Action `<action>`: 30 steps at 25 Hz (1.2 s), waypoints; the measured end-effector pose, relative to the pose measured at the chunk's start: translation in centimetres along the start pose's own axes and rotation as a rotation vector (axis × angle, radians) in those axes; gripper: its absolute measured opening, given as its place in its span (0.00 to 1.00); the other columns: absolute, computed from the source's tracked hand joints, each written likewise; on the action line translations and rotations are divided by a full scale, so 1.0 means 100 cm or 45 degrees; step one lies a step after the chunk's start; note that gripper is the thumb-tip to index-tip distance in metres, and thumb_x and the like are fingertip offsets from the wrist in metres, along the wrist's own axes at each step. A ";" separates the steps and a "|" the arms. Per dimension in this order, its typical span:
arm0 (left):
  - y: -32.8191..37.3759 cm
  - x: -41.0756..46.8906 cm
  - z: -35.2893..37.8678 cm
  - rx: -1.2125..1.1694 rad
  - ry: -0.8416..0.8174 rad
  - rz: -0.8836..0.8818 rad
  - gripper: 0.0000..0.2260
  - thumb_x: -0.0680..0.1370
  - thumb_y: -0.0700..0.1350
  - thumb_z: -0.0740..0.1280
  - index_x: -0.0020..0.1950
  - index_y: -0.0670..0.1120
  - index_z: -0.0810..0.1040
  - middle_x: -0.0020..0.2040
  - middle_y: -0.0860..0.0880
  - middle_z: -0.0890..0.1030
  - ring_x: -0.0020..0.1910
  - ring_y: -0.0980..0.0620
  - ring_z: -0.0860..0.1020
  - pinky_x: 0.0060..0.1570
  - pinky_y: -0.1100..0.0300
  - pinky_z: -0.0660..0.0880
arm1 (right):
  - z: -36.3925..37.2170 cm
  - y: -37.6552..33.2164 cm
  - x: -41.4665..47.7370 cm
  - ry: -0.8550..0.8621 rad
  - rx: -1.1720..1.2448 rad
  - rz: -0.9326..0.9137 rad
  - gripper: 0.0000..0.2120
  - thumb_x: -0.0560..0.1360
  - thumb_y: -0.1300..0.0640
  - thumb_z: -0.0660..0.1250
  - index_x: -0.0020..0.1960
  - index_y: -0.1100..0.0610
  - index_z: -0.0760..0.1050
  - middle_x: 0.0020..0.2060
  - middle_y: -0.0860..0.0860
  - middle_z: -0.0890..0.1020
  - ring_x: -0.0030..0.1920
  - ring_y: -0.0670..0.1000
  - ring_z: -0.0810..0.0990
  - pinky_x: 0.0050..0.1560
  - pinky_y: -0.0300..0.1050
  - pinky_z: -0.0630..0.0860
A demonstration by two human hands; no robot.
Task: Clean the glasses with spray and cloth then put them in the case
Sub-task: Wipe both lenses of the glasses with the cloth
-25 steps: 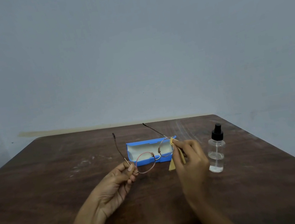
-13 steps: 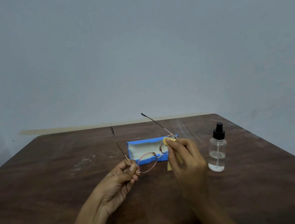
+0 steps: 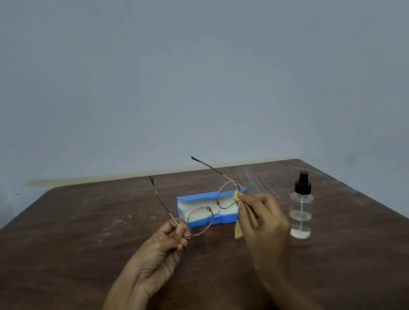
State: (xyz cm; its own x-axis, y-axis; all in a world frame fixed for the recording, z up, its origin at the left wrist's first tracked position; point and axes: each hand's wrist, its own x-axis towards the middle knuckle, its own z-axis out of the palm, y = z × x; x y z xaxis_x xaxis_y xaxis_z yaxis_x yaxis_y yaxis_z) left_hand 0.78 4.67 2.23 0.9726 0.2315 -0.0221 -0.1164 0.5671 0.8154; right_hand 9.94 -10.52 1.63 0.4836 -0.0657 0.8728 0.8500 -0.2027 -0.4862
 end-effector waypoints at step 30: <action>-0.004 0.000 0.010 0.217 0.067 0.017 0.11 0.75 0.29 0.57 0.37 0.42 0.71 0.26 0.50 0.77 0.21 0.60 0.73 0.21 0.74 0.71 | 0.005 -0.005 -0.002 -0.056 0.037 -0.129 0.10 0.72 0.61 0.63 0.48 0.63 0.81 0.37 0.54 0.79 0.40 0.41 0.74 0.44 0.23 0.69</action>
State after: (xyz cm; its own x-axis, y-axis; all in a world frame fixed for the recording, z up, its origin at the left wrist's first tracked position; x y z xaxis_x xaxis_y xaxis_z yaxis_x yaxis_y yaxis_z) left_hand 0.99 3.69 2.49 0.9588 0.2818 -0.0369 -0.0893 0.4221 0.9021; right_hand 9.50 -9.96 1.66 0.4027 -0.0034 0.9153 0.9006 -0.1776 -0.3968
